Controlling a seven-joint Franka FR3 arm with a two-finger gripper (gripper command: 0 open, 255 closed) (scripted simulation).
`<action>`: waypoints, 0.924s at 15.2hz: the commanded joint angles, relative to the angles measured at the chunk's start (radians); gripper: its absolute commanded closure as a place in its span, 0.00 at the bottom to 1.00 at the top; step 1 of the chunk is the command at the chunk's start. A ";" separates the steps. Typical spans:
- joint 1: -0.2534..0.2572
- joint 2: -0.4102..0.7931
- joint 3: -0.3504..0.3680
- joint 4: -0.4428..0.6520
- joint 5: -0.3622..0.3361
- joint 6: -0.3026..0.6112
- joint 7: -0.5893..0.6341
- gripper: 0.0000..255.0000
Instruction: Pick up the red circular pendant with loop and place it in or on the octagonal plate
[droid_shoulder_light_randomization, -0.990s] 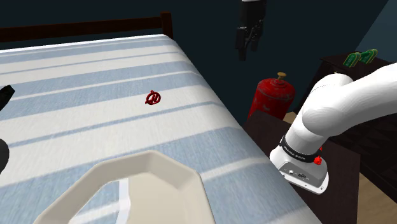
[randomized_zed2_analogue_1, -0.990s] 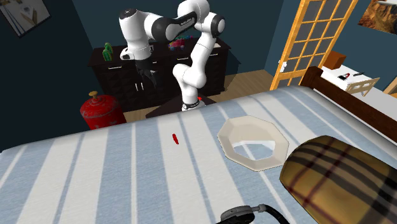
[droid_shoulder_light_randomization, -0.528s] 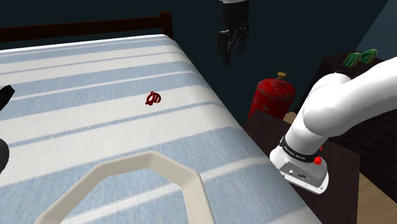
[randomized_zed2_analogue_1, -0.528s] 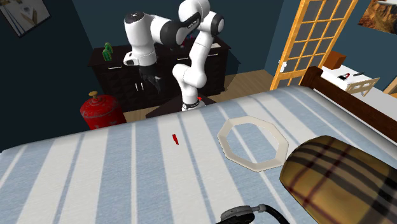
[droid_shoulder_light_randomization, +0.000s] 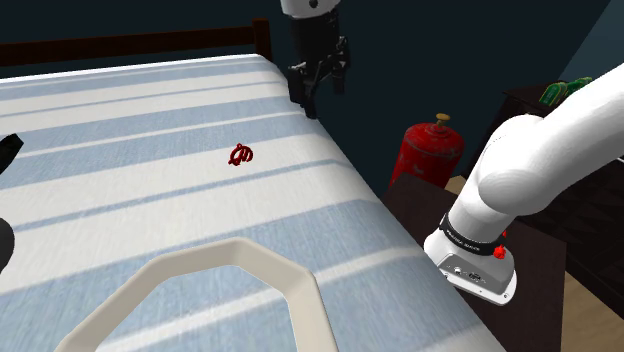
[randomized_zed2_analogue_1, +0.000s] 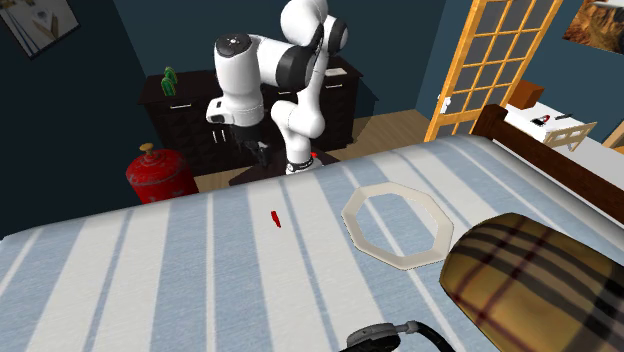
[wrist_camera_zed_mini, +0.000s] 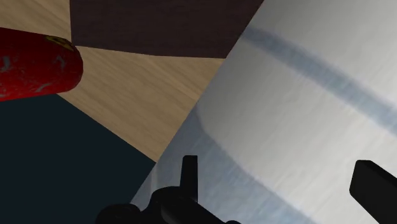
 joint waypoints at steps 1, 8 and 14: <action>-0.001 0.072 0.051 0.061 -0.013 0.005 0.061 0.00; 0.010 0.351 0.224 0.300 -0.122 -0.019 0.299 0.00; 0.099 0.665 0.324 0.580 -0.307 -0.113 0.519 0.00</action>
